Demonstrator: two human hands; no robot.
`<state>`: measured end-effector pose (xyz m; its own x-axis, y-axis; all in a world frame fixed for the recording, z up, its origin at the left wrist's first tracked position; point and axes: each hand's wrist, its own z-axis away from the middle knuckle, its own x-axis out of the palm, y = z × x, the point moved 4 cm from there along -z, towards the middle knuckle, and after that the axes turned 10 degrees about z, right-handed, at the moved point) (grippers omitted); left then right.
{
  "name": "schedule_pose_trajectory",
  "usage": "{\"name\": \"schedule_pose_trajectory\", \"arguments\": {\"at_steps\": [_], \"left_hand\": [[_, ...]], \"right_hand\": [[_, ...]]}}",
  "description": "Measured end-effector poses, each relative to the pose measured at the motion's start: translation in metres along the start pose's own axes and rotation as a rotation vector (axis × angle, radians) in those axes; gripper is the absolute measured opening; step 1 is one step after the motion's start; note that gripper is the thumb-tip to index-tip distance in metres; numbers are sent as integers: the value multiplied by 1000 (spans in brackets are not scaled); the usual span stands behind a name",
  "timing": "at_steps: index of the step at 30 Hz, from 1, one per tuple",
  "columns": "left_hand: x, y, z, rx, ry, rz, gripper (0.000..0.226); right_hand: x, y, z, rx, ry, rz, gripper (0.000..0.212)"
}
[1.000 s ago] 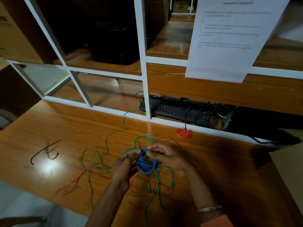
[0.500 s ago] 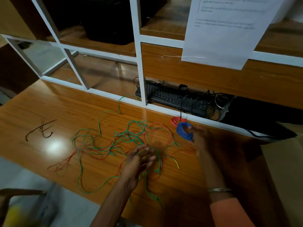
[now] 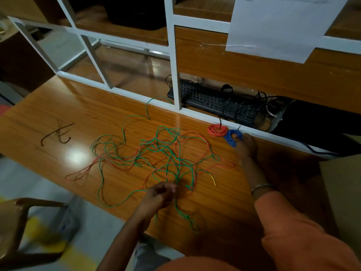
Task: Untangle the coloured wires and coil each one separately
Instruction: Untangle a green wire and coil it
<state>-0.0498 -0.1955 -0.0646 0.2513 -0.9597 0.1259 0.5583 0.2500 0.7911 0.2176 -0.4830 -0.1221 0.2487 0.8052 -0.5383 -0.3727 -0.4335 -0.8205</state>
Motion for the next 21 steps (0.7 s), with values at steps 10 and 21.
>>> {"name": "schedule_pose_trajectory", "arguments": {"at_steps": [10,21], "left_hand": [[14,-25,-8,88,-375,-547,48],[-53,-18,-19,180,255,-876,31]], "right_hand": [[-8,-16,58,-33,13,7,16],[28,-49,150,-257,-474,-73,10]]}}
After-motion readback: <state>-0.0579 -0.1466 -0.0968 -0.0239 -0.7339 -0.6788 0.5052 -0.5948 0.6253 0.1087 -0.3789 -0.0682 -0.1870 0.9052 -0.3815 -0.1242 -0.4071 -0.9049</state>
